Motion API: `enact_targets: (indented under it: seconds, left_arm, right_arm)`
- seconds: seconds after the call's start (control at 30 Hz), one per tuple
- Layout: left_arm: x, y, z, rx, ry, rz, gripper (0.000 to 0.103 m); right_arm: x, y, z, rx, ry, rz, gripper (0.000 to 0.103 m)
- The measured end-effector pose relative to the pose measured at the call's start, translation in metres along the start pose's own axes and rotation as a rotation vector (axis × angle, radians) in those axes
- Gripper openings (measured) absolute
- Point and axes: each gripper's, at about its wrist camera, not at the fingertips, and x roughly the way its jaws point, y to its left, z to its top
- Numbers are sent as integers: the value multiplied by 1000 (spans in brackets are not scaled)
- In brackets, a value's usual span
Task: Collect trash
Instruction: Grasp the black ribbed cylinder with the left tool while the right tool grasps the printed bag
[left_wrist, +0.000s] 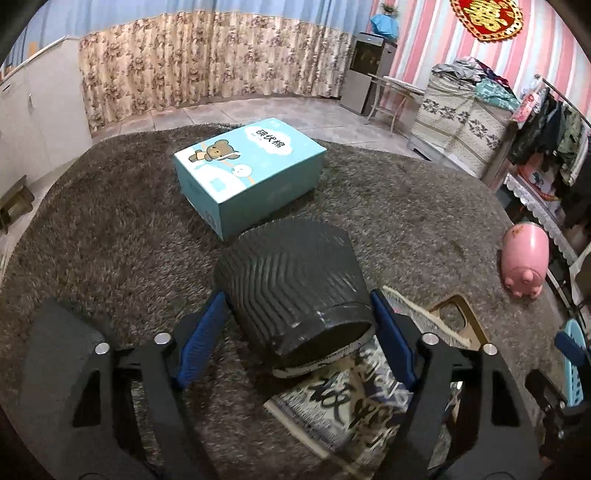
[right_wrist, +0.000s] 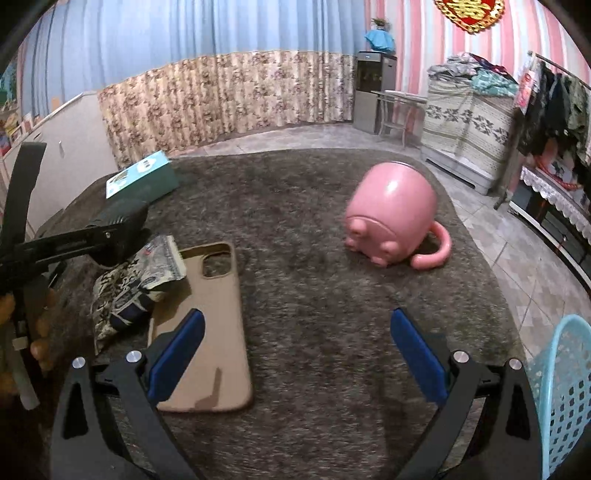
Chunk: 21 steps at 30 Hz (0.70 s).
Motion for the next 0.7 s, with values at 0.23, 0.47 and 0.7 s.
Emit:
enact_targets:
  seconds: [0.23,0.47,0.7]
  left_arm:
    - [-46,32,-16,13,-82,22,73]
    - [-97,74,-43,-11,-144,52,73]
    - [-109,91,-61,-40,-131,59,73]
  right_arm:
    - [4,29,9,-44,-5,59,98]
    - [25,73,19,-96,20,126,97]
    - [61,98,18,-116,108,158,48]
